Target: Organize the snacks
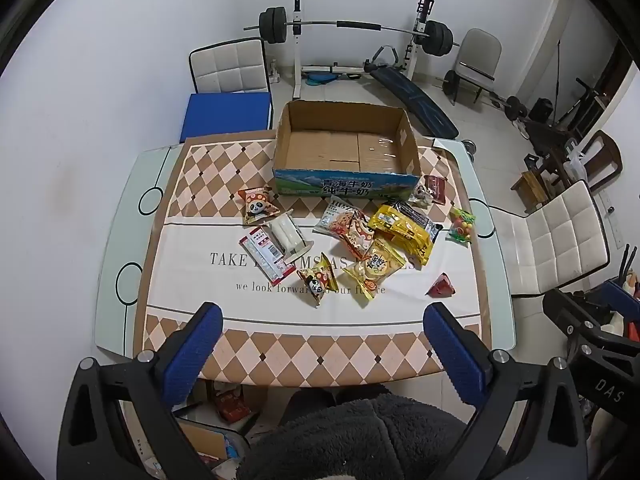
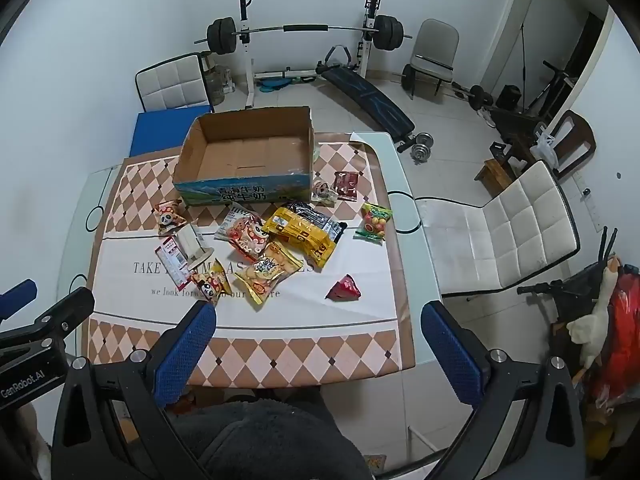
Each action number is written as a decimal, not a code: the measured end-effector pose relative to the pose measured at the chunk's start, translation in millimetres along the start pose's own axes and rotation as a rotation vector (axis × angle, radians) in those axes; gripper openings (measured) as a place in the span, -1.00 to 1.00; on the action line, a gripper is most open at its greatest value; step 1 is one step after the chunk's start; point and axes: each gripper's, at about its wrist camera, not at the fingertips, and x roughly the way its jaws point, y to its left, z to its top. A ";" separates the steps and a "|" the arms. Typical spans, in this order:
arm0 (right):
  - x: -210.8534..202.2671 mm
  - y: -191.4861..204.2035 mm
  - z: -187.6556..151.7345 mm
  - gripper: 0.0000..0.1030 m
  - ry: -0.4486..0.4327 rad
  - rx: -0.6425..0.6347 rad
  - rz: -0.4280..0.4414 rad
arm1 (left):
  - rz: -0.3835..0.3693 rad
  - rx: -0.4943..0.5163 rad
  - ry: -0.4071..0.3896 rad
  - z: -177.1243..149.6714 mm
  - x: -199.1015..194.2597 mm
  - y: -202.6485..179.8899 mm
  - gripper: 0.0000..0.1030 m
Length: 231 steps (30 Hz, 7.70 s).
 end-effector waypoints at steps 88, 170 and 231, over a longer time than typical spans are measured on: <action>-11.4 -3.0 2.6 1.00 -0.044 0.009 0.043 | -0.004 0.008 -0.038 37.3 -28.2 -15.9 1.00; 560.8 -110.6 34.9 0.92 0.710 0.046 0.123 | 0.074 0.604 0.429 35.7 463.5 -230.9 0.51; 510.6 -130.5 36.6 0.73 0.605 0.023 0.192 | -0.022 -0.055 0.511 110.8 424.9 -163.9 -0.26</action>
